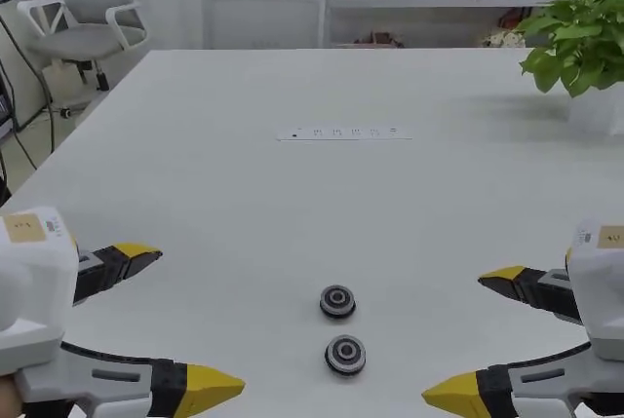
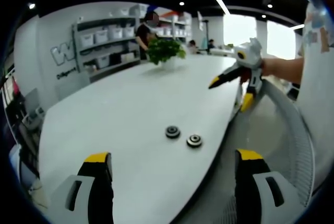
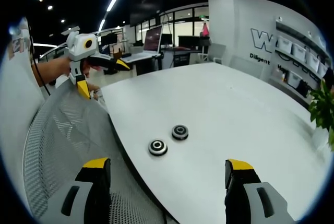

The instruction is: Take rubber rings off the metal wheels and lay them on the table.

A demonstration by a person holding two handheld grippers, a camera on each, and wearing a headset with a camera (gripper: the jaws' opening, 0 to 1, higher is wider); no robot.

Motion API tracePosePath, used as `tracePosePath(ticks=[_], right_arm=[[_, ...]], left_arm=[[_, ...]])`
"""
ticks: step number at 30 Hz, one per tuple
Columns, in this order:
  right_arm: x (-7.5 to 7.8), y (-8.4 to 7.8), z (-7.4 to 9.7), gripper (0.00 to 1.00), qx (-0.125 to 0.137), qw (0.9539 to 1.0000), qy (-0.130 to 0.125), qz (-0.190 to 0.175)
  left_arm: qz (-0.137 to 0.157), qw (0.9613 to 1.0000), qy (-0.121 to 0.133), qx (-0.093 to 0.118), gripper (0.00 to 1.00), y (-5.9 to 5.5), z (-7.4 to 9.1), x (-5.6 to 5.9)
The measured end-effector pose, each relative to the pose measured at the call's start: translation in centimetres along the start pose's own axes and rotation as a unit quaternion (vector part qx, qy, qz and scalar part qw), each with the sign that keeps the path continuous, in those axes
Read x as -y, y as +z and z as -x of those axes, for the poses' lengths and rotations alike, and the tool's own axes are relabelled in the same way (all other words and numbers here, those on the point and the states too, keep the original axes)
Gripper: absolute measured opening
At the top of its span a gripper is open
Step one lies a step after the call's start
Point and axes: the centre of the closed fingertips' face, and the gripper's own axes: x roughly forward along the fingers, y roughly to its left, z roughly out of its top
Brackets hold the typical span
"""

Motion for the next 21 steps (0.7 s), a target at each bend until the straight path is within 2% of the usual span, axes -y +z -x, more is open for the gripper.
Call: tracePosePath(ticks=[9, 21], right_arm=[[0.0, 0.0, -0.1, 0.91, 0.003, 1.0000, 0.003, -0.002], [0.3, 1.1, -0.9, 0.90, 0.008, 0.9999, 0.009, 0.010]], left_arm=[[-0.002, 1.0000, -0.003, -0.001, 0.99, 0.0, -0.2, 0.1], [-0.010, 0.9999, -0.007, -0.001, 0.99, 0.5, -0.7, -0.3]])
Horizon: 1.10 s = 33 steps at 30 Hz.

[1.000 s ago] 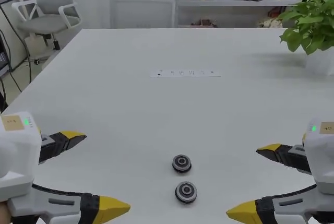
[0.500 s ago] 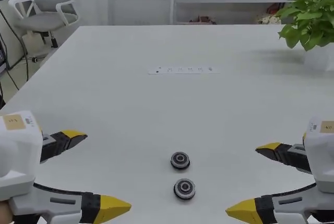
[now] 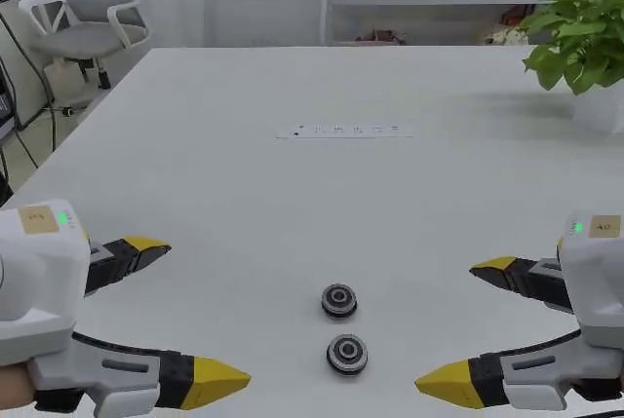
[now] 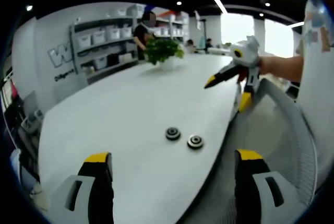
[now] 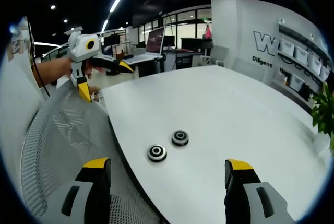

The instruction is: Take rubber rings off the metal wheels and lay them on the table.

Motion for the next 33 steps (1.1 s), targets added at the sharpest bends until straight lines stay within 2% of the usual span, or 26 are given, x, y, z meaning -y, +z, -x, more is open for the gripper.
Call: tracePosePath(ticks=[20, 27, 33], right_arm=[[0.4, 0.7, -1.7, 0.88, 0.004, 0.9999, 0.014, 0.007], [0.5, 0.8, -2.6, 0.87, 0.007, 0.9996, 0.029, -0.002], [0.4, 0.8, -3.5, 0.86, 0.000, 0.9993, 0.038, 0.009]], left_arm=[[-0.023, 0.9996, -0.016, -0.004, 0.97, 1.1, -2.0, -0.3], [-0.027, 0.9993, -0.022, -0.011, 0.96, 1.0, -2.8, -0.7], [-0.034, 0.9986, -0.033, -0.022, 0.95, 0.5, -3.7, -0.6]])
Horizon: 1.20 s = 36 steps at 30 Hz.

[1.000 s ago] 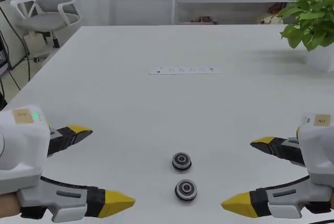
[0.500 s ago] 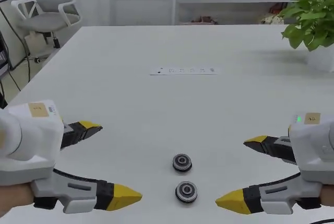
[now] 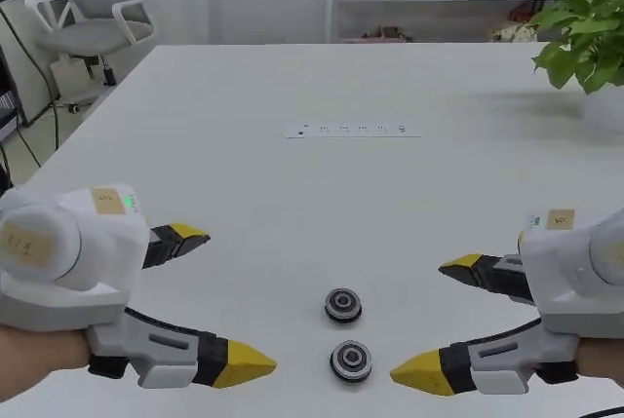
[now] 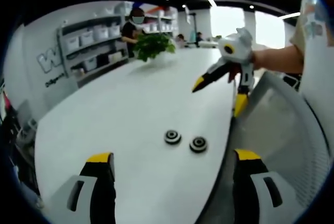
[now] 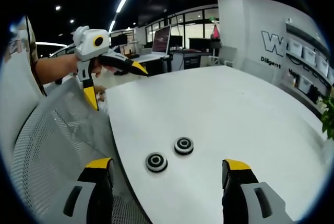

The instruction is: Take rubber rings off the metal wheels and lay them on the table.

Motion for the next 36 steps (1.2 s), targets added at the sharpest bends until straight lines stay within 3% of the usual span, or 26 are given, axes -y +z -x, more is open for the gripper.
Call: tracePosePath(ticks=[10, 15, 36], right_arm=[[0.2, -0.3, -1.5, 0.83, 0.000, 0.9998, 0.020, 0.009], [0.4, -0.7, -2.2, 0.81, -0.002, 0.9996, 0.026, 0.012], [0.1, -2.2, -4.0, 0.67, -0.009, 0.9982, 0.045, 0.039]], left_arm=[[0.007, 0.9998, -0.019, -0.005, 0.93, 0.2, -1.4, -0.5], [-0.006, 0.9996, -0.025, -0.015, 0.91, -0.1, -2.4, -0.6], [-0.033, 0.9956, -0.078, -0.040, 0.83, -1.1, -5.7, 1.4]])
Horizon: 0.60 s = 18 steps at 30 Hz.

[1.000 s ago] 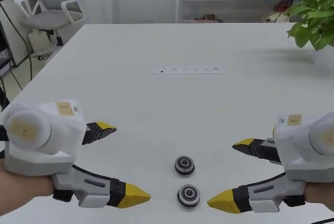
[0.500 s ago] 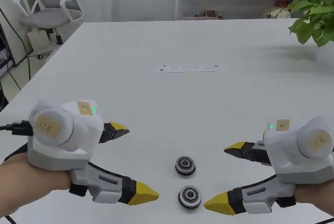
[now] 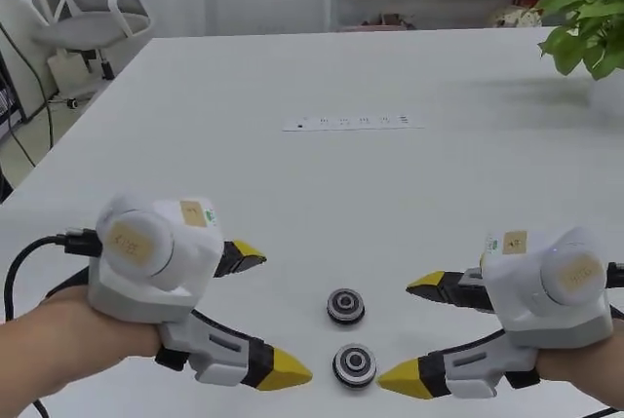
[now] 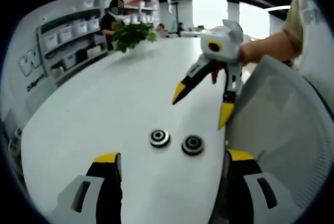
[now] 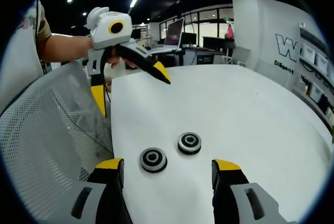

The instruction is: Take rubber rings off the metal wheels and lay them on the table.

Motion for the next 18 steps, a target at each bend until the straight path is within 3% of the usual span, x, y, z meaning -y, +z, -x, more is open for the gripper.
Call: tracePosePath(ticks=[18], right_arm=[[-0.9, -1.5, -1.3, 0.56, -0.008, 0.9997, 0.020, 0.012]], left_arm=[[-0.016, 0.9993, -0.031, -0.012, 0.71, -0.6, -2.5, 1.5]])
